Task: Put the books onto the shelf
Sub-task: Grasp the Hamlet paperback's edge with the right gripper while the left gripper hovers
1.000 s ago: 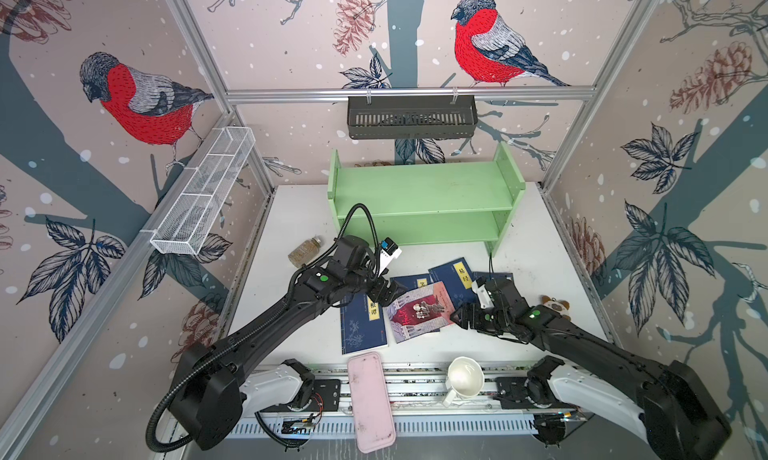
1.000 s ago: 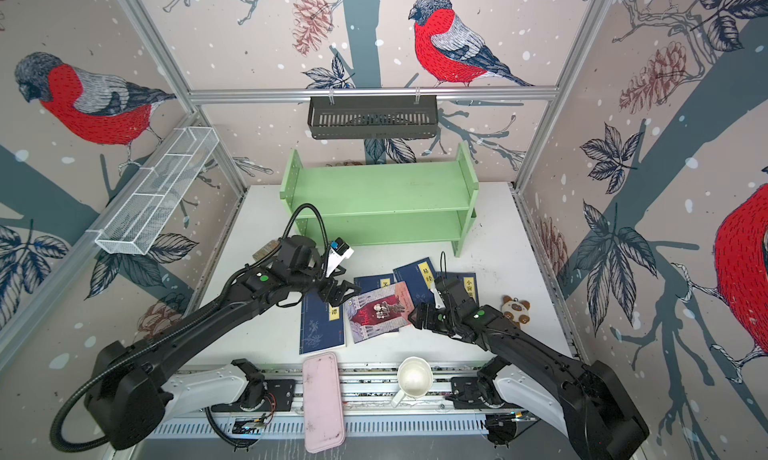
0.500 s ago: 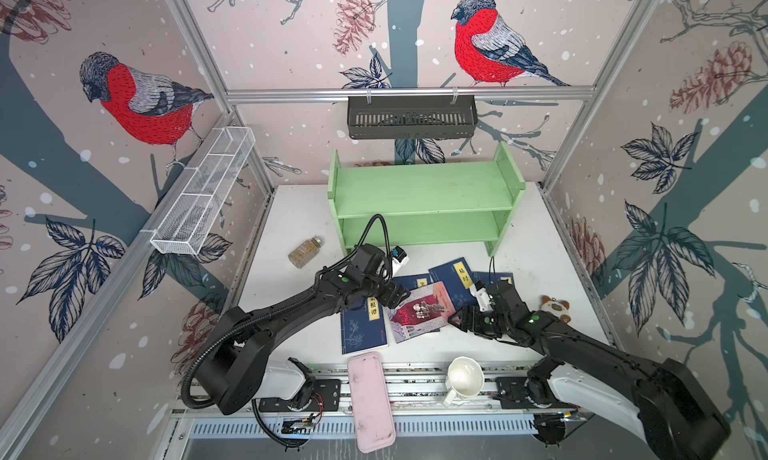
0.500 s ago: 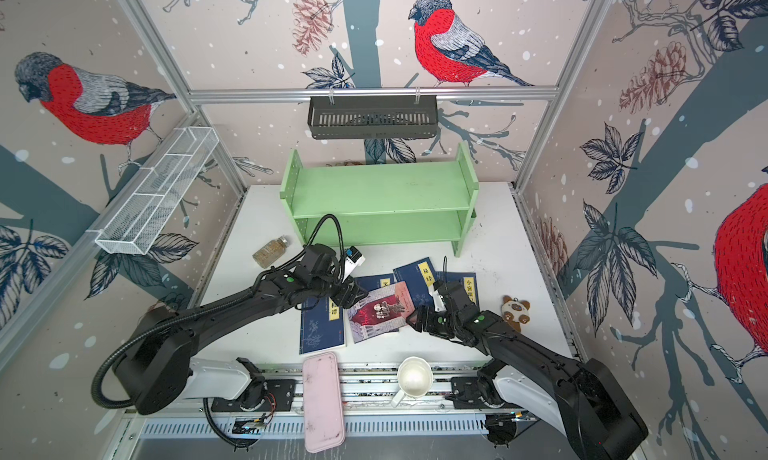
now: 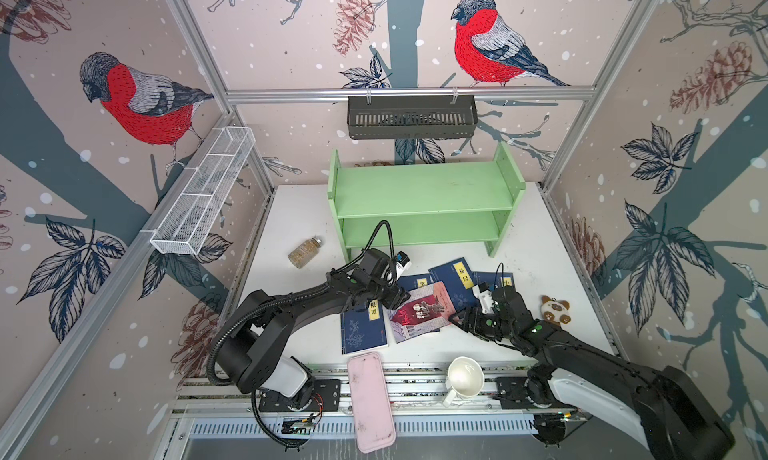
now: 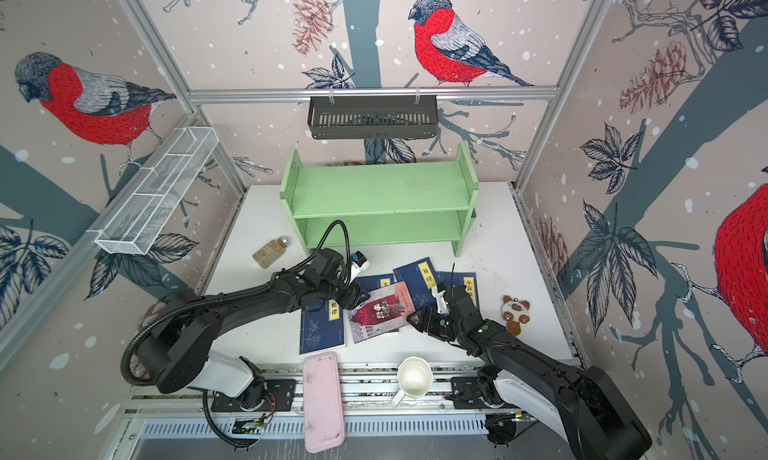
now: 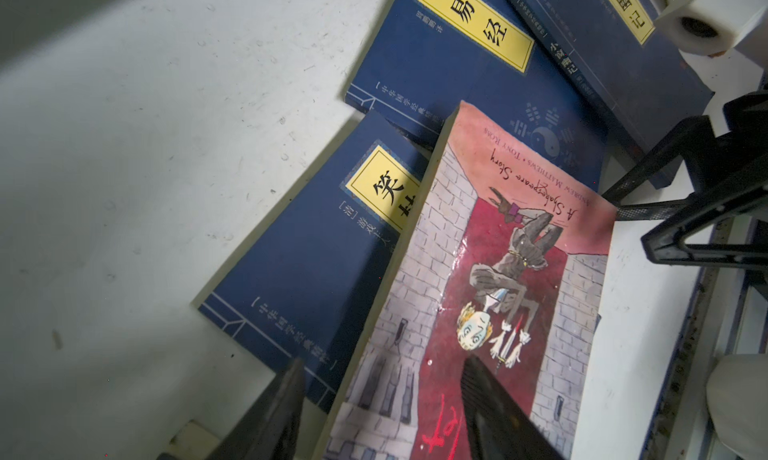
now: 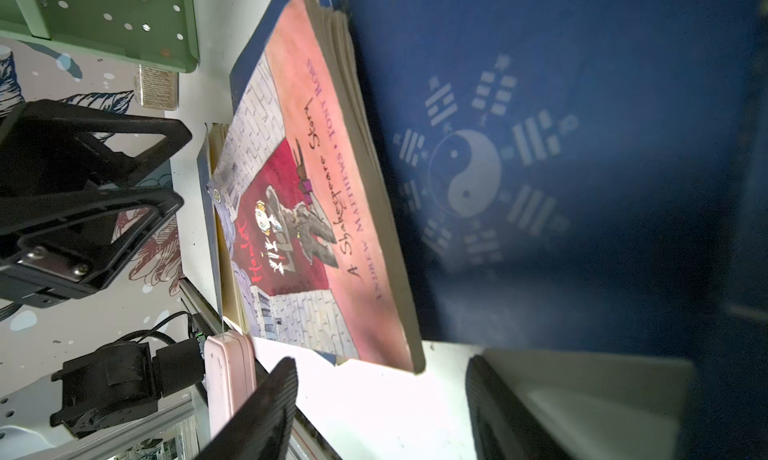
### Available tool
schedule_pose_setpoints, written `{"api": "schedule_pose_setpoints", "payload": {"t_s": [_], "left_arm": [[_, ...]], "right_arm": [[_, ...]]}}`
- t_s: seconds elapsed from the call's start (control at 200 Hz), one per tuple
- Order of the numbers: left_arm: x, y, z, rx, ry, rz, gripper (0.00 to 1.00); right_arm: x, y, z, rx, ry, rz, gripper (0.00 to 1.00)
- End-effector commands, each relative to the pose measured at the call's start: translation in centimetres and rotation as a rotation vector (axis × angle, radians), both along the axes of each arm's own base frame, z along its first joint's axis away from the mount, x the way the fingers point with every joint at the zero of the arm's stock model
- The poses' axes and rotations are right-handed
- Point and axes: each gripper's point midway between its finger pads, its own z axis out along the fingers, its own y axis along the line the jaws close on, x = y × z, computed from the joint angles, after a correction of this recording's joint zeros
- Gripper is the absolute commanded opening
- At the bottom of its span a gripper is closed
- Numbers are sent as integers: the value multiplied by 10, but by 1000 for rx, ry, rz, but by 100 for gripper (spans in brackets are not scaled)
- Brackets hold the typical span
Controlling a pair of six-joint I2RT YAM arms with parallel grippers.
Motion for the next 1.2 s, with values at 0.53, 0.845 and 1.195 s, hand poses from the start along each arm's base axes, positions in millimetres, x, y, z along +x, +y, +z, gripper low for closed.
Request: {"api": "schedule_pose_setpoints", "payload": {"t_s": [0.53, 0.845, 1.195], "left_arm": [[7, -15, -4, -31, -28, -32, 59], [8, -21, -2, -60, -23, -40, 59], [9, -25, -7, -63, 7, -42, 59]], "right_arm": [[7, 9, 16, 118, -48, -31, 63], [13, 16, 21, 143, -55, -29, 62], [16, 30, 34, 187, -81, -11, 60]]}}
